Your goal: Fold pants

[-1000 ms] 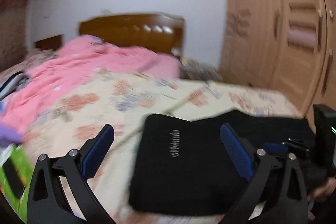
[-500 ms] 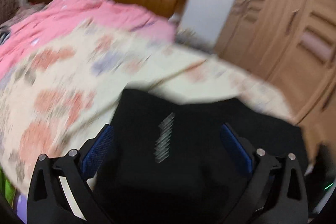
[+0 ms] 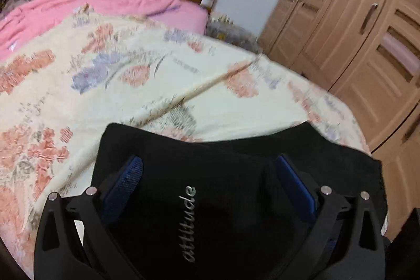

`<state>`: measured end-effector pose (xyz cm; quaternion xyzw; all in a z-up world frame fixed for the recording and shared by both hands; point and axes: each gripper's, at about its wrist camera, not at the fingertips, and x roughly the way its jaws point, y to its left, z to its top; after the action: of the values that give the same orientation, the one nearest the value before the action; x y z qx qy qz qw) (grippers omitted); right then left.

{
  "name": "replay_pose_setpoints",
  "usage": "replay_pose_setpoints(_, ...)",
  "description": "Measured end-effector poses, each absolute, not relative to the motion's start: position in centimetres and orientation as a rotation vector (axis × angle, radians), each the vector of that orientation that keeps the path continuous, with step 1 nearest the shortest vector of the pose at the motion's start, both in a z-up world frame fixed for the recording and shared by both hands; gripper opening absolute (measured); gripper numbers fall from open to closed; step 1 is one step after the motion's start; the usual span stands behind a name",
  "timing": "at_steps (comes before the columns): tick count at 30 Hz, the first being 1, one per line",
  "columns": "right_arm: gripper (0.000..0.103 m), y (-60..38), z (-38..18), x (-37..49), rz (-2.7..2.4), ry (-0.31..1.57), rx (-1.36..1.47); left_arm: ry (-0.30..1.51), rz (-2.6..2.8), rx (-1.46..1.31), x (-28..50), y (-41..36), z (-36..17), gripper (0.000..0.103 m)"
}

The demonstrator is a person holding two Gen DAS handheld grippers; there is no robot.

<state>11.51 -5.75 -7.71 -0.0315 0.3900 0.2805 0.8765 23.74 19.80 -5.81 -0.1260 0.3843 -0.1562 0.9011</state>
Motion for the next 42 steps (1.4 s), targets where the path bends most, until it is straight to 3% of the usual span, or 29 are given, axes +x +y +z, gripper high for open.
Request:
replay_pose_setpoints(3, 0.065, -6.2, -6.2, 11.2, 0.558, 0.787, -0.035, 0.713, -0.328, -0.253, 21.7, 19.3, -4.1, 0.101)
replay_pose_setpoints(5, 0.078, -6.1, -5.6, 10.8, 0.554, 0.748, -0.057, 0.673, -0.306, -0.172, 20.8, 18.3, -3.9, 0.101)
replay_pose_setpoints(8, 0.084, -5.7, -7.8, 11.8, 0.542, 0.858, -0.082, 0.802, -0.224, -0.068, 22.4, 17.7, -7.6, 0.098)
replay_pose_setpoints(9, 0.085, -5.7, -8.1, 11.4, 0.558, 0.814, -0.098, 0.874, -0.237, -0.118, 23.2, 18.2, -8.3, 0.098)
replay_pose_setpoints(14, 0.085, -6.9, -5.9, 10.9, 0.57, 0.814, -0.075, 0.835, -0.153, -0.137, 23.0, 18.5, -7.1, 0.101)
replay_pose_setpoints(20, 0.087, -16.8, -3.2, 14.3, 0.345, 0.779, 0.023, 0.677, -0.275, 0.013, 18.8, 11.4, -2.5, 0.101)
replay_pose_setpoints(25, 0.087, -24.0, -5.5, 19.9, 0.12, 0.974, 0.049, 0.731, -0.408, 0.2, 21.5, 1.3, -2.4, 0.101)
replay_pose_setpoints(30, 0.086, -28.9, -7.1, 19.3, 0.134, 0.989, 0.1, 0.931, -0.471, 0.298, 26.4, -5.8, -7.7, 0.101)
replay_pose_setpoints(36, 0.092, -31.1, -4.8, 17.5, 0.12, 0.849, 0.135, 0.989, -0.501, 0.217, 27.6, -5.1, -8.1, 0.102)
replay_pose_setpoints(42, 0.092, -35.0, -6.1, 18.7, 0.09, 0.889, 0.337, 0.976, -0.454, 0.289, 27.2, -6.1, -8.5, 0.102)
